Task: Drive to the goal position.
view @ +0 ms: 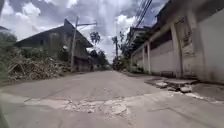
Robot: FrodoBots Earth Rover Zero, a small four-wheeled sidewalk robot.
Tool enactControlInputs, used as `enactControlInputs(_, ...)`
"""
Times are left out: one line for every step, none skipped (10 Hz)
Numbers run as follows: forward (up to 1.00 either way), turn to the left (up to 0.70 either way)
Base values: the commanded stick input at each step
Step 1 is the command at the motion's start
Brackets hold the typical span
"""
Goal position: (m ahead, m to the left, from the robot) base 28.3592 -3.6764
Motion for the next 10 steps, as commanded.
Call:
enactControlInputs(0.50,0.00)
enactControlInputs(0.50,0.00)
enactControlInputs(0.50,0.00)
enactControlInputs(0.50,0.00)
enactControlInputs(0.50,0.00)
enactControlInputs(0.50,0.00)
enactControlInputs(0.50,0.00)
enactControlInputs(0.50,0.00)
enactControlInputs(0.50,0.00)
enactControlInputs(0.50,0.00)
